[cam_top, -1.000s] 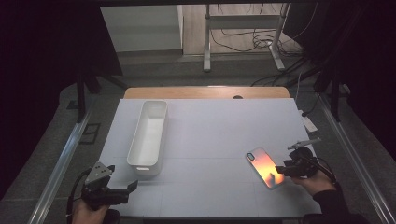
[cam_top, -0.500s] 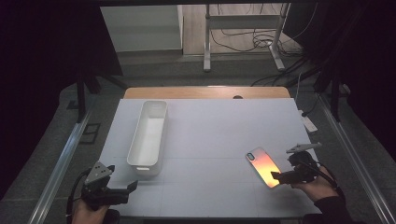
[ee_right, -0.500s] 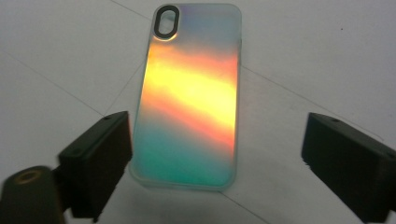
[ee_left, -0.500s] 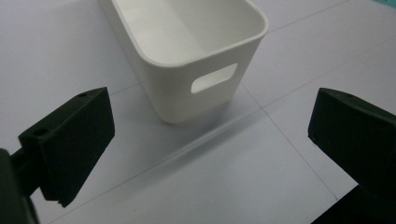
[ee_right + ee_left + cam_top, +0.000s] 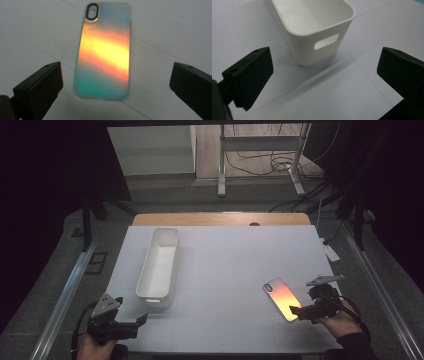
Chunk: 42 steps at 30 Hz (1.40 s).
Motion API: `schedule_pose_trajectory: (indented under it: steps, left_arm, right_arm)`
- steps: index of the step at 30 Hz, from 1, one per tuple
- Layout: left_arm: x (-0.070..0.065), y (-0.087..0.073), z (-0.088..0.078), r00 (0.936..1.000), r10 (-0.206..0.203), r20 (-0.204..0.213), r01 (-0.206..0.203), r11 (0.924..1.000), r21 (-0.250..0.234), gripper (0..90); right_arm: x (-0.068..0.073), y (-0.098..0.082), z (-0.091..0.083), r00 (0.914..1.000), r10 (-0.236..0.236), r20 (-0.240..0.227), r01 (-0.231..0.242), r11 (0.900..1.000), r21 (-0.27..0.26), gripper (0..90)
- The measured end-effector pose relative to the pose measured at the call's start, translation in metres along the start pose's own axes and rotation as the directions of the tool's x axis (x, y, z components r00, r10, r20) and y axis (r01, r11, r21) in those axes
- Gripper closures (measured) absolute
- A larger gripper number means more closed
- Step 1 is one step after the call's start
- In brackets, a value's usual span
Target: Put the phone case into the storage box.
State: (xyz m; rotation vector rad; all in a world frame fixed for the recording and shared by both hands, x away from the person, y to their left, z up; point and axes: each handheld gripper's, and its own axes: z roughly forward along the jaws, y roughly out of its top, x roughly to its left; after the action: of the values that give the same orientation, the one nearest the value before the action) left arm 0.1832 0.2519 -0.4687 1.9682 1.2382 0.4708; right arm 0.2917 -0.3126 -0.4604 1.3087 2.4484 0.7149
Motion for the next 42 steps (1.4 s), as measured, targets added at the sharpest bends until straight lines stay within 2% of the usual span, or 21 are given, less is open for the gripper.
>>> schedule_pose_trajectory:
  steps: [9, 20, 27, 32, 42]
  left_arm:
    - [0.0, 0.0, 0.0, 1.0, 0.002, -0.001, -0.002, 1.0, 0.004, 1.1]
    - [-0.001, 0.0, 0.001, 1.0, 0.004, -0.002, -0.004, 1.0, 0.007, 1.2]
    - [-0.001, 0.0, 0.001, 1.0, 0.005, -0.002, -0.005, 1.0, 0.007, 1.2]
    - [-0.001, 0.0, 0.001, 1.0, 0.007, -0.002, -0.007, 0.9999, 0.009, 1.2]
    - [-0.001, 0.0, 0.001, 1.0, 0.007, -0.001, -0.007, 0.9999, 0.01, 1.2]
  right_arm:
    - [0.006, 0.007, 0.009, 0.9997, -0.01, -0.021, 0.011, 1.0, 0.016, 0.0]
    - [0.013, 0.021, 0.025, 0.9995, -0.003, -0.031, 0.004, 0.999, 0.037, 0.0]
    - [0.018, 0.029, 0.035, 0.9995, -0.014, -0.028, 0.016, 0.998, 0.055, 0.0]
    - [0.017, 0.029, 0.04, 0.9996, -0.019, -0.023, 0.021, 0.997, 0.07, 0.0]
    - [0.011, 0.025, 0.055, 0.9996, -0.027, -0.003, 0.027, 0.99, 0.139, 0.0]
